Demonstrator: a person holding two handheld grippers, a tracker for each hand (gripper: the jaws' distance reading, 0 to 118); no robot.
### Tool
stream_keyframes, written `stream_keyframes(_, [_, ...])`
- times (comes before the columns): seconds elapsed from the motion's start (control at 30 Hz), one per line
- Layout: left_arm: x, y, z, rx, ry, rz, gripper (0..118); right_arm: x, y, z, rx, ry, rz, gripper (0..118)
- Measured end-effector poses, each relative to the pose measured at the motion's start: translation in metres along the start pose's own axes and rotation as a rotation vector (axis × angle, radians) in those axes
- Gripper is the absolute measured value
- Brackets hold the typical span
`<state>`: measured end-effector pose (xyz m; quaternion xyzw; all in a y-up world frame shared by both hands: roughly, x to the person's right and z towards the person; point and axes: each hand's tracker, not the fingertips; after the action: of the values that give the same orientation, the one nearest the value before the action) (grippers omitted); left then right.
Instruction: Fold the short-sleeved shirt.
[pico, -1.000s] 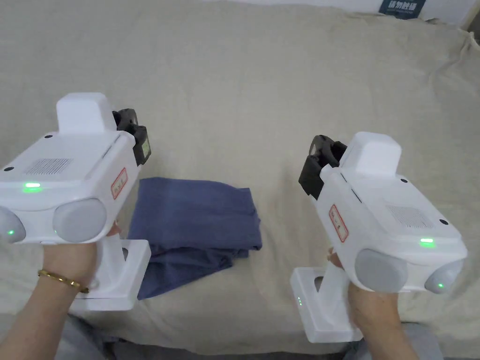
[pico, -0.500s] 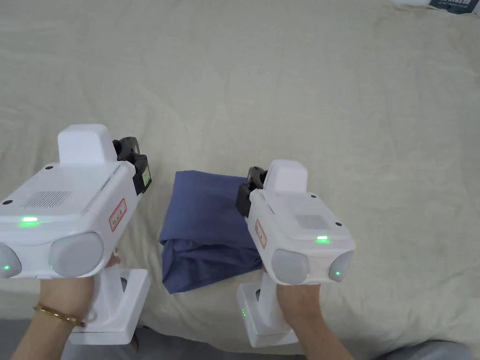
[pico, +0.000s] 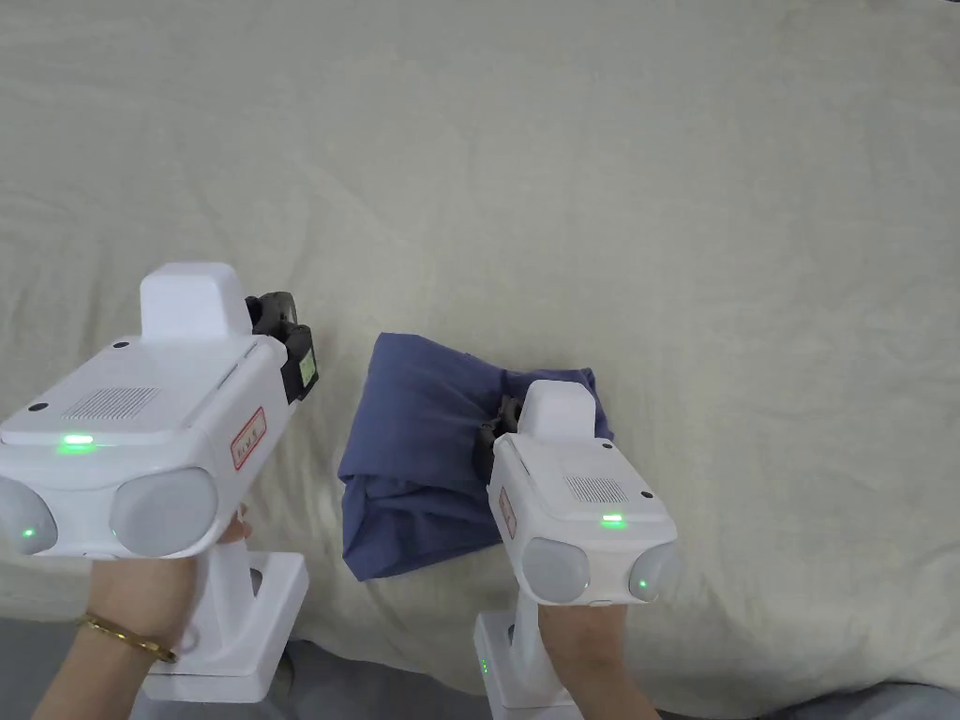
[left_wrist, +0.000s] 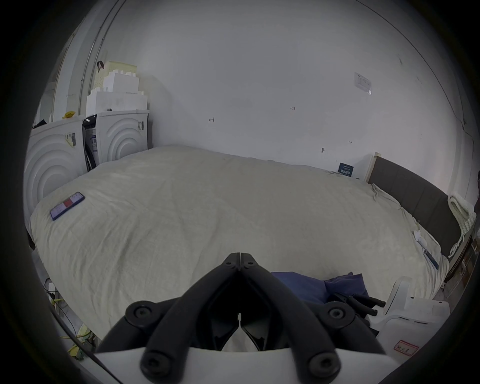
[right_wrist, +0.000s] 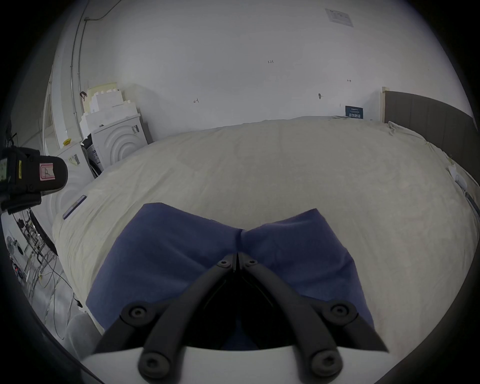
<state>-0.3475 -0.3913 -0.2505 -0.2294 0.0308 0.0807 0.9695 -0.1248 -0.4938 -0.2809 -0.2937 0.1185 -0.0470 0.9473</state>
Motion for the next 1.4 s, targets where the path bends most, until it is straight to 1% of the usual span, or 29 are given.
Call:
stream_keyframes(0.03, [0.000,0.001,-0.002,-0.019,-0.008,0.013,0,0.000,0.000,0.000,0.001,0.001,-0.001,0])
stream_keyframes(0.07, [-0.001,0.002,-0.006,-0.046,-0.027,0.030,3,0.000,0.000,0.000,0.001,0.002,0.003,0])
stream_keyframes(0.1, [-0.002,0.004,-0.010,-0.078,-0.054,0.049,8,0.000,0.000,0.000,0.001,0.003,0.006,0])
stream_keyframes(0.13, [-0.004,0.007,-0.014,-0.117,-0.066,0.072,18,0.000,0.000,0.000,0.001,0.003,0.007,0])
stream_keyframes(0.17, [-0.007,0.009,-0.020,-0.160,-0.105,0.099,42,0.001,0.000,0.000,-0.001,0.005,0.006,0])
stream_keyframes(0.2, [-0.009,0.013,-0.027,-0.212,-0.129,0.124,70,0.002,0.001,-0.001,-0.002,0.007,0.002,0])
stream_keyframes(0.27, [-0.012,0.016,-0.043,-0.307,-0.151,0.142,116,0.002,0.001,0.000,-0.004,0.010,-0.001,0])
stream_keyframes(0.3, [-0.013,0.016,-0.049,-0.342,-0.162,0.138,118,0.003,0.001,0.000,-0.004,0.011,0.000,0])
stream_keyframes(0.37, [-0.018,0.018,-0.058,-0.350,-0.217,0.164,118,0.003,0.001,0.000,-0.005,0.013,0.000,0])
stream_keyframes(0.43, [-0.023,0.020,-0.072,-0.448,-0.249,0.206,118,0.003,0.001,0.000,-0.005,0.014,0.001,0])
stream_keyframes(0.47, [-0.025,0.019,-0.079,-0.501,-0.292,0.220,118,0.003,0.001,0.000,-0.006,0.013,0.000,0])
stream_keyframes(0.6, [-0.029,0.014,-0.110,-0.732,-0.384,0.252,118,0.002,0.000,0.000,-0.004,0.013,0.000,0])
stream_keyframes(0.77, [-0.029,0.006,-0.134,-0.854,-0.491,0.326,113,0.002,0.000,0.000,-0.004,0.013,-0.009,0])
stream_keyframes(0.83, [-0.027,0.006,-0.142,-0.868,-0.488,0.313,106,0.002,0.000,0.000,-0.004,0.013,-0.009,0])
stream_keyframes(0.97, [-0.018,0.011,-0.147,-0.918,-0.488,0.229,103,0.003,0.001,0.000,-0.005,0.016,-0.011,0])
stream_keyframes(1.0, [-0.017,0.012,-0.148,-0.930,-0.493,0.199,101,0.003,0.001,0.000,-0.005,0.016,-0.013,0])
stream_keyframes(1.03, [-0.016,0.014,-0.147,-0.929,-0.477,0.164,93,0.003,0.001,0.000,-0.005,0.016,-0.015,0])
stream_keyframes(1.07, [-0.014,0.017,-0.146,-0.922,-0.464,0.128,75,0.002,0.001,-0.001,-0.005,0.015,-0.016,0])
stream_keyframes(1.1, [-0.014,0.018,-0.144,-0.919,-0.488,0.133,63,0.002,0.001,-0.001,-0.006,0.016,-0.019,0])
stream_keyframes(1.13, [-0.014,0.017,-0.144,-0.920,-0.531,0.167,54,0.002,0.001,-0.001,-0.007,0.014,-0.019,0])
stream_keyframes(1.2, [-0.010,0.017,-0.140,-0.914,-0.518,0.168,40,0.002,0.001,-0.001,-0.008,0.010,-0.020,0])
stream_keyframes(1.27, [-0.006,0.016,-0.137,-0.911,-0.507,0.148,30,0.002,0.001,-0.002,-0.010,0.013,-0.018,0])
stream_keyframes(1.3, [-0.003,0.017,-0.136,-0.915,-0.471,0.159,27,0.002,0.002,-0.002,-0.011,0.014,-0.016,0])
stream_keyframes(1.37, [0.002,0.021,-0.134,-0.932,-0.423,0.180,24,0.002,0.003,-0.002,-0.014,0.013,-0.012,0])
stream_keyframes(1.4, [0.008,0.024,-0.132,-0.932,-0.418,0.146,23,0.002,0.004,-0.002,-0.016,0.013,-0.010,0])
